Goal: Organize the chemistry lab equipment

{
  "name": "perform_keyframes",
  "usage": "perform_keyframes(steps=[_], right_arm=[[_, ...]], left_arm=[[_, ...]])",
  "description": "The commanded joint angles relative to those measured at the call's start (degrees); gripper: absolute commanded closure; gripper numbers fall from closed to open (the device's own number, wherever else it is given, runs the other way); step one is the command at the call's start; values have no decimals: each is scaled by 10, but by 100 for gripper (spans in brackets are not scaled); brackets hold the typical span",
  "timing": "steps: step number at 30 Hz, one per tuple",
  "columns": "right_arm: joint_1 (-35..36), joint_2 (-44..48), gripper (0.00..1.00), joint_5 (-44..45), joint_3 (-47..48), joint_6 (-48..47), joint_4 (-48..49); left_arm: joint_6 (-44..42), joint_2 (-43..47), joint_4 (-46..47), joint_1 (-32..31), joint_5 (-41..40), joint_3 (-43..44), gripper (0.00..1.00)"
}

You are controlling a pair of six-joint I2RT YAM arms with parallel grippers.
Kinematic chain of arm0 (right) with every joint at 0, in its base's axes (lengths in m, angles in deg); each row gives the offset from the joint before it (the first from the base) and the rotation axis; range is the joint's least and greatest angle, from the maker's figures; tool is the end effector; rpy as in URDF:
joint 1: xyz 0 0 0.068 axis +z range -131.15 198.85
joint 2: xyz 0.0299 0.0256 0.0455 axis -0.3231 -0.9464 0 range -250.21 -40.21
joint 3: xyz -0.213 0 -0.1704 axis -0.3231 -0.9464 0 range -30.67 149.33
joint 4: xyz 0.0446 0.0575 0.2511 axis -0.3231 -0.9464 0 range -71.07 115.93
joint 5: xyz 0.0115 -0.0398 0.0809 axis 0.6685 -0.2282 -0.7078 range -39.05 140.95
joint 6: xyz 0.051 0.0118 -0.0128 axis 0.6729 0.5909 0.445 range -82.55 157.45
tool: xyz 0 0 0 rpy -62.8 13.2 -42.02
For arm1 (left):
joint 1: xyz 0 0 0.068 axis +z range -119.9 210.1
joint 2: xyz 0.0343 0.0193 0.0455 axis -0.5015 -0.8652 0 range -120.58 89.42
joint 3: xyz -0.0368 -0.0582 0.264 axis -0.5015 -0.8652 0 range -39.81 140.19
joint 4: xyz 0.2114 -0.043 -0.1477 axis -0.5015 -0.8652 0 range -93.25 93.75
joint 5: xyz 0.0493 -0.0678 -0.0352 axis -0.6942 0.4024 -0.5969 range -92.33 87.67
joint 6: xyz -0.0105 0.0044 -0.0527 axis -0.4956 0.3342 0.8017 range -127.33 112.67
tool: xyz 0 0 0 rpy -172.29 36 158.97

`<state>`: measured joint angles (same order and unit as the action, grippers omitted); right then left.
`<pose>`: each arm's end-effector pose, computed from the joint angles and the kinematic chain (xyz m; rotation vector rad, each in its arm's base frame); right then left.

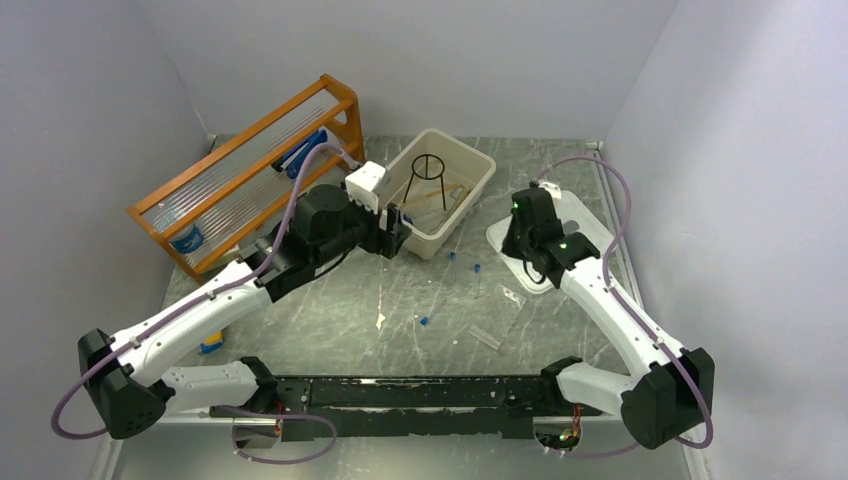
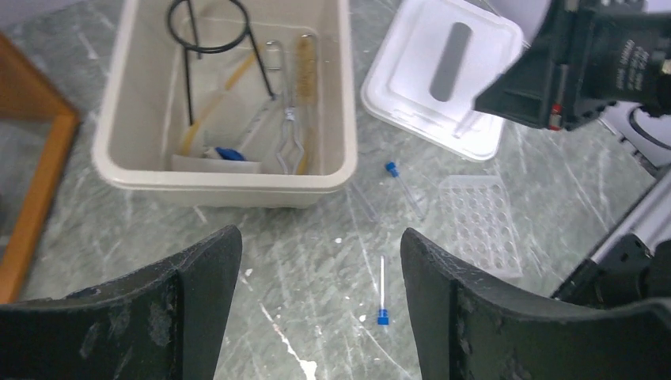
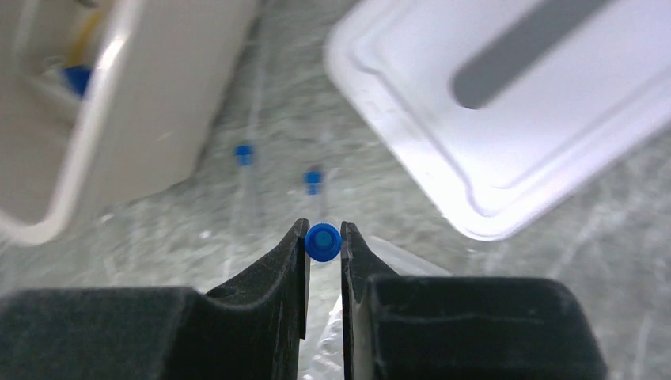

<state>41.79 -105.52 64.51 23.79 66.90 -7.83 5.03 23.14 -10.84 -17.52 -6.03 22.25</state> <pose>0.2233 0.0854 0.2898 0.2476 2.3162 0.1812 0.1811 -0.1951 0.3617 0.5479 1.8731 -0.6435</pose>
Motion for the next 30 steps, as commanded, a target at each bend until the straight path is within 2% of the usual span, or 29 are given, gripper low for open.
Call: perform_keyframes(steps=[1,6,21,30], right_arm=[[6,19,92,155,-26,43,-41],[30,25,93,175,-50,81,-57],[42,28,94,54,-114,104,-17],[42,8,94,63,-131,101,13]], left_arm=[[14,17,-29,2,-80,-7,23],[12,18,-27,2,-81,-9,23],[15,11,-20,4,-89,-20,24],[14,10,-20,5,-92,-22,24]])
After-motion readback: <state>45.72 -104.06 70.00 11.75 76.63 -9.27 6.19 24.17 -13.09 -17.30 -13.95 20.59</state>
